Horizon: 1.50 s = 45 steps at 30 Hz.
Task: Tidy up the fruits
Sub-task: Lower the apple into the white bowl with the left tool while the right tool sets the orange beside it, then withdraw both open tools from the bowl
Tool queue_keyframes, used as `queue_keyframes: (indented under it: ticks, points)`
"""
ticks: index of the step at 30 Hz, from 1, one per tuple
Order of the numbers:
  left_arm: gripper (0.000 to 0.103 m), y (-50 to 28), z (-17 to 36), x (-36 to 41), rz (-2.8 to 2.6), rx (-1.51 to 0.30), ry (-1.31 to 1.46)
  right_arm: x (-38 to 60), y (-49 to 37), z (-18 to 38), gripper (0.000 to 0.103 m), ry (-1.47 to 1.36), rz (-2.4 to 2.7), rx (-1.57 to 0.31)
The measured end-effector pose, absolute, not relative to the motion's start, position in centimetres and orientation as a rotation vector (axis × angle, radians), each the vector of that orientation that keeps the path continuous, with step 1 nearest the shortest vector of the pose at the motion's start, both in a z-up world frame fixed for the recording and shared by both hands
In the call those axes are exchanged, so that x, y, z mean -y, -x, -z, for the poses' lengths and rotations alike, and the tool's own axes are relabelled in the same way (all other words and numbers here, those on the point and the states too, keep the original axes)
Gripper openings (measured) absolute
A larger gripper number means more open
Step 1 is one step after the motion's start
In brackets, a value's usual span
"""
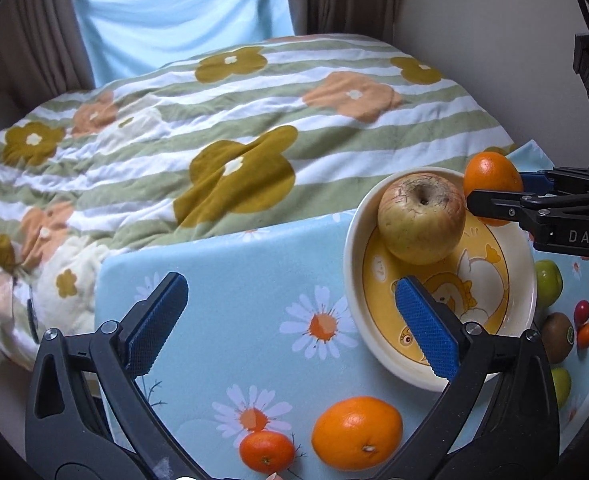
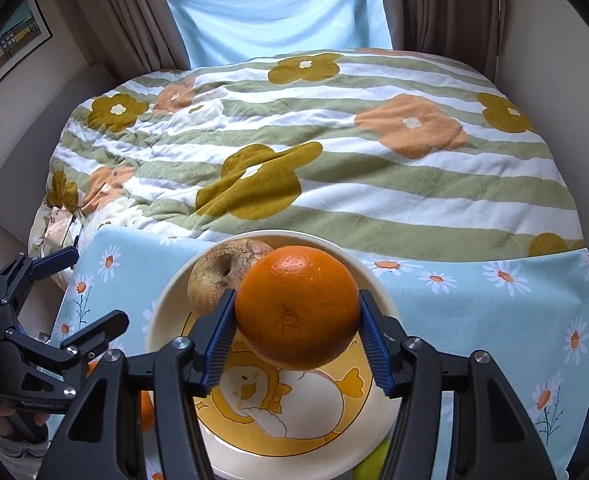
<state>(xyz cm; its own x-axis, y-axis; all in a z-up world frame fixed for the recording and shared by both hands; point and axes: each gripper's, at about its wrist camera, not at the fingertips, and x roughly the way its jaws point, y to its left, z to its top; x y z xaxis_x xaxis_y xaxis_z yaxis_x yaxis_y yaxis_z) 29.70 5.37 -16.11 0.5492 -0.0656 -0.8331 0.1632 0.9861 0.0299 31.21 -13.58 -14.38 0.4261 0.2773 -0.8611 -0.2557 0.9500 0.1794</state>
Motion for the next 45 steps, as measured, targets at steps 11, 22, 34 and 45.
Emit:
queue_keyframes:
  ticks: [11,22,34,45]
  points:
    - [0.103,-27.7,17.2,-6.9,0.099,-1.015,-0.016,14.3,-30.9,15.5,0.055,0.029,-0.353,-1.059]
    - [0.103,-27.0,17.5,-6.6,0.089,-1.021,-0.017,13.9,-30.2,17.3,0.079,0.097,-0.346,-1.068]
    - [0.103,-24.4,14.0,-6.2,0.068,-0.963,-0.019,14.8,-27.9,12.9,0.103,0.095,-0.362,-0.992]
    - [0.103,-18.5,8.3,-4.3,0.040,-0.854,0.000,16.8,-22.2,6.6,0.103,0.104,-0.390,-0.903]
